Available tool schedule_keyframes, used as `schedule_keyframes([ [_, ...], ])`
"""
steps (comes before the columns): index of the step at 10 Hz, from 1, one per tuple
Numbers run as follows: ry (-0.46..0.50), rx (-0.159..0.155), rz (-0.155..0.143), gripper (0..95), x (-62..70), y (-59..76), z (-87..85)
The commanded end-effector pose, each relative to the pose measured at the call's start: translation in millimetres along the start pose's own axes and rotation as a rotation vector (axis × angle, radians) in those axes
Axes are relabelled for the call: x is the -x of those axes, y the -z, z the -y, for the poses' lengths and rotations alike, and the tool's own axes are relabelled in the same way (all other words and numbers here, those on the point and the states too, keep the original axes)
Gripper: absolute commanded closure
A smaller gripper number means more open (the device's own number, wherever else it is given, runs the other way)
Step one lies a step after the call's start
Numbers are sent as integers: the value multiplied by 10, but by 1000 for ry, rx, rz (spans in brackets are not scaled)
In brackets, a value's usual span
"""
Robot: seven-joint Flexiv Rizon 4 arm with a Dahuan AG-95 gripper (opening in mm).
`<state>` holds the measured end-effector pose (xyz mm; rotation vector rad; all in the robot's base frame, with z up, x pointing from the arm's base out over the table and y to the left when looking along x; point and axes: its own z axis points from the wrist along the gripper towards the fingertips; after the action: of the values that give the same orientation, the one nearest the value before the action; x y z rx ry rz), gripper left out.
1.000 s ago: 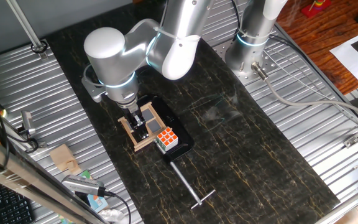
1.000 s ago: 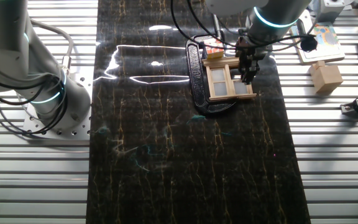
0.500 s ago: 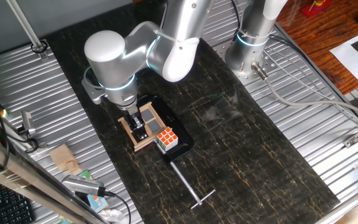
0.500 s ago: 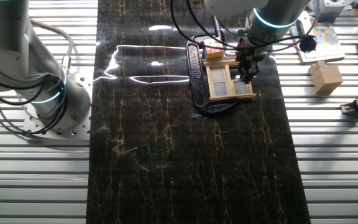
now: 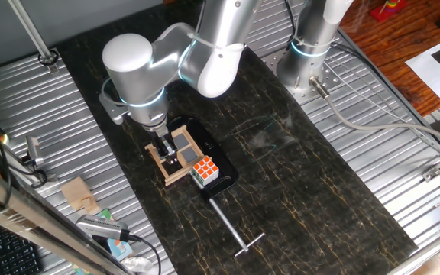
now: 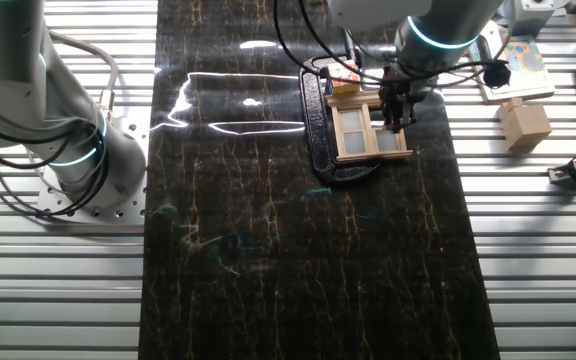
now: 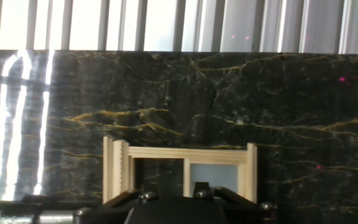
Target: Close a sliding window
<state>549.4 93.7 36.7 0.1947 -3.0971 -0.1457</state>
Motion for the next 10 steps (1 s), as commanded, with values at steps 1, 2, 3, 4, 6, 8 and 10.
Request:
schedule_keyframes([
  [1, 3, -26, -5, 950, 2, -12, 20],
  [2, 9, -35, -6, 950, 1, -20, 36],
  [3, 18, -45, -6, 950, -2, -24, 71],
  [4, 18, -45, -6, 950, -2, -24, 71],
  [6, 18, -45, -6, 950, -2, -24, 71],
  [8, 18, -45, -6, 950, -2, -24, 71],
  [10, 18, -45, -6, 950, -2, -24, 71],
])
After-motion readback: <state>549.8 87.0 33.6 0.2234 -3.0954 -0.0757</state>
